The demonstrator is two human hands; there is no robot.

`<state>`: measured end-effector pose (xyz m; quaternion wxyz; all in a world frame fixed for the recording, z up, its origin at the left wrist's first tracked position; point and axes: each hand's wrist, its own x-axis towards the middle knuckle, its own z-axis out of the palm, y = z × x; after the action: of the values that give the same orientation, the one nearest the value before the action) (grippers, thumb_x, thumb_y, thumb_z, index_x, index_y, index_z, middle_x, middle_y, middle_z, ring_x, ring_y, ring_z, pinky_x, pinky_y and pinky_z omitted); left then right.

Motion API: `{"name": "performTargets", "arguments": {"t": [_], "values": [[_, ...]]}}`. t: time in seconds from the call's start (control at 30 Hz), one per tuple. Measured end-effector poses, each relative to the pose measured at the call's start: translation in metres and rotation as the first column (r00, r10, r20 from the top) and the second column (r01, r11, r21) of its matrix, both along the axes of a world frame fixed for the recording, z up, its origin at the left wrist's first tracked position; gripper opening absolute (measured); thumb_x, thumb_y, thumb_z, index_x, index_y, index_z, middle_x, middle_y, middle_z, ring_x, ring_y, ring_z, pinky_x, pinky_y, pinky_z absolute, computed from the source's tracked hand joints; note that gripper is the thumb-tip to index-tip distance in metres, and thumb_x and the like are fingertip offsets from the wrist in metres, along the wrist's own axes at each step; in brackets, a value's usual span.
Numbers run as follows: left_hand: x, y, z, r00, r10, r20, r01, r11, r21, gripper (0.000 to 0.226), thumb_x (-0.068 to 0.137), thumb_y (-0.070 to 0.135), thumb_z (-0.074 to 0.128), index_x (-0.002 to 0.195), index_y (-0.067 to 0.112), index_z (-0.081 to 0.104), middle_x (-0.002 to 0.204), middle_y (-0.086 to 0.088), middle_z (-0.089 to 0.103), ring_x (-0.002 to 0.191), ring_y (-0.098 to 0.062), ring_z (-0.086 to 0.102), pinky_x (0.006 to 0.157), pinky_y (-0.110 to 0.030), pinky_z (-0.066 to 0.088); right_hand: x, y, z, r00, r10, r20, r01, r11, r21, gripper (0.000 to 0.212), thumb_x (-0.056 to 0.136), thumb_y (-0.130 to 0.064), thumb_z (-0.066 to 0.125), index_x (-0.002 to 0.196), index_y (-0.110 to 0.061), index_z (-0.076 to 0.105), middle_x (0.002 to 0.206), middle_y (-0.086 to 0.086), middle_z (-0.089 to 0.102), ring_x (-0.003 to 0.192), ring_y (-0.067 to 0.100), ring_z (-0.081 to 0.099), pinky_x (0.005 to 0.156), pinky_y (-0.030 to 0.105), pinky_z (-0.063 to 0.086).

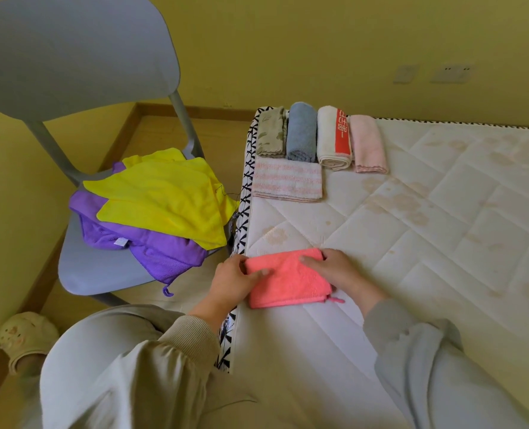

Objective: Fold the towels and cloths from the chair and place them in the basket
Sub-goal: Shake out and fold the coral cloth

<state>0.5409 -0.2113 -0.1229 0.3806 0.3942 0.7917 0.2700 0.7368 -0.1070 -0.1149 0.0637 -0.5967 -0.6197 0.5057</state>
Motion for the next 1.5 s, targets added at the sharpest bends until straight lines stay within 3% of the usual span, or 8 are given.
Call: {"name": "performTargets", "arguments": {"t": [0.17, 0.3, 0.53, 0.7, 0.83, 1.0, 1.23, 1.5], "values": [[0.003, 0.003, 0.003, 1.0, -0.01, -0.025, 0.01, 1.0, 0.007, 0.031, 0.071, 0.026, 0.08, 0.087, 0.015, 0.055, 0.084, -0.002, 0.057, 0.08, -0.018, 0.054, 0.068, -0.03, 0.044, 0.011, 0.009, 0.002, 0.988, 0.046, -0.145, -0.076, 0.975, -0.208, 0.024, 0.076, -0.009, 0.077, 0.097, -0.014, 0.067, 0.094, 0.005, 0.07, 0.088, 0.02, 0.066, 0.079, 0.03, 0.052], [0.011, 0.007, 0.009, 0.97, 0.082, 0.23, -0.102, 0.992, 0.074, 0.028, 0.078, 0.015, 0.074, 0.073, 0.016, 0.047, 0.066, 0.002, 0.047, 0.061, -0.014, 0.042, 0.056, -0.026, 0.033, 0.016, 0.005, 0.008, 0.92, -0.19, -0.342, 0.052, 0.926, -0.375, 0.021, 0.082, -0.008, 0.068, 0.103, -0.005, 0.063, 0.088, 0.012, 0.07, 0.07, 0.021, 0.067, 0.056, 0.028, 0.05], [0.017, 0.019, 0.016, 0.808, 0.286, 0.514, -0.37, 0.927, 0.067, 0.01, 0.092, 0.012, 0.059, 0.098, 0.008, 0.054, 0.094, -0.009, 0.061, 0.085, -0.02, 0.057, 0.074, -0.031, 0.048, 0.002, 0.004, 0.015, 0.829, -0.366, -0.423, 0.069, 0.817, -0.573, 0.018, 0.087, -0.013, 0.062, 0.102, -0.003, 0.065, 0.075, 0.007, 0.072, 0.059, 0.013, 0.067, 0.054, 0.025, 0.053], [0.005, 0.04, 0.01, 0.815, 0.415, 0.404, -0.518, 0.835, 0.186, 0.017, 0.097, 0.009, 0.048, 0.109, 0.005, 0.058, 0.095, -0.003, 0.061, 0.082, -0.011, 0.055, 0.063, -0.01, 0.043, -0.014, 0.028, 0.03, 0.734, -0.444, -0.514, 0.16, 0.848, -0.505, 0.014, 0.089, -0.002, 0.056, 0.101, -0.004, 0.061, 0.073, 0.008, 0.072, 0.058, 0.015, 0.069, 0.048, 0.024, 0.055], [-0.004, 0.061, -0.015, 0.997, 0.075, -0.028, -0.061, 0.936, 0.347, 0.034, 0.086, 0.011, 0.04, 0.11, 0.008, 0.065, 0.102, -0.009, 0.066, 0.1, -0.034, 0.058, 0.077, -0.032, 0.045, -0.022, 0.064, 0.057, 0.653, -0.511, -0.559, 0.308, 0.853, -0.421, 0.014, 0.09, 0.002, 0.055, 0.1, -0.005, 0.061, 0.068, 0.007, 0.072, 0.056, 0.015, 0.069, 0.042, 0.02, 0.05], [0.017, 0.077, -0.028, 0.83, -0.33, -0.449, 0.32, 0.942, -0.101, 0.088, 0.072, 0.052, -0.012, 0.151, 0.024, 0.016, 0.16, -0.005, 0.003, 0.147, -0.024, -0.003, 0.116, -0.048, 0.005, -0.054, 0.098, 0.076, 0.704, -0.439, -0.558, 0.37, 0.897, -0.24, 0.02, 0.092, -0.003, 0.055, 0.111, -0.006, 0.058, 0.069, 0.001, 0.07, 0.051, 0.009, 0.064, 0.035, 0.015, 0.042], [0.018, 0.072, -0.05, 0.734, -0.249, -0.632, 0.332, 0.943, 0.014, 0.059, 0.088, 0.04, 0.035, 0.144, 0.021, 0.038, 0.153, -0.01, 0.031, 0.145, -0.025, 0.021, 0.113, -0.052, 0.016, -0.093, 0.151, 0.066, 0.676, -0.407, -0.614, 0.329, 0.913, -0.242, 0.011, 0.089, -0.015, 0.063, 0.1, -0.016, 0.065, 0.09, 0.003, 0.072, 0.08, 0.019, 0.068, 0.072, 0.031, 0.052], [0.016, 0.074, -0.057, 0.737, -0.216, -0.64, 0.333, 0.941, 0.066, 0.059, 0.085, 0.038, 0.038, 0.142, 0.021, 0.04, 0.153, -0.009, 0.032, 0.144, -0.024, 0.018, 0.112, -0.049, 0.01, -0.083, 0.177, 0.004, 0.888, -0.419, -0.19, 0.439, 0.896, 0.074, 0.026, 0.083, -0.021, 0.071, 0.106, -0.011, 0.067, 0.104, 0.011, 0.069, 0.094, 0.028, 0.065, 0.077, 0.036, 0.051]]}}
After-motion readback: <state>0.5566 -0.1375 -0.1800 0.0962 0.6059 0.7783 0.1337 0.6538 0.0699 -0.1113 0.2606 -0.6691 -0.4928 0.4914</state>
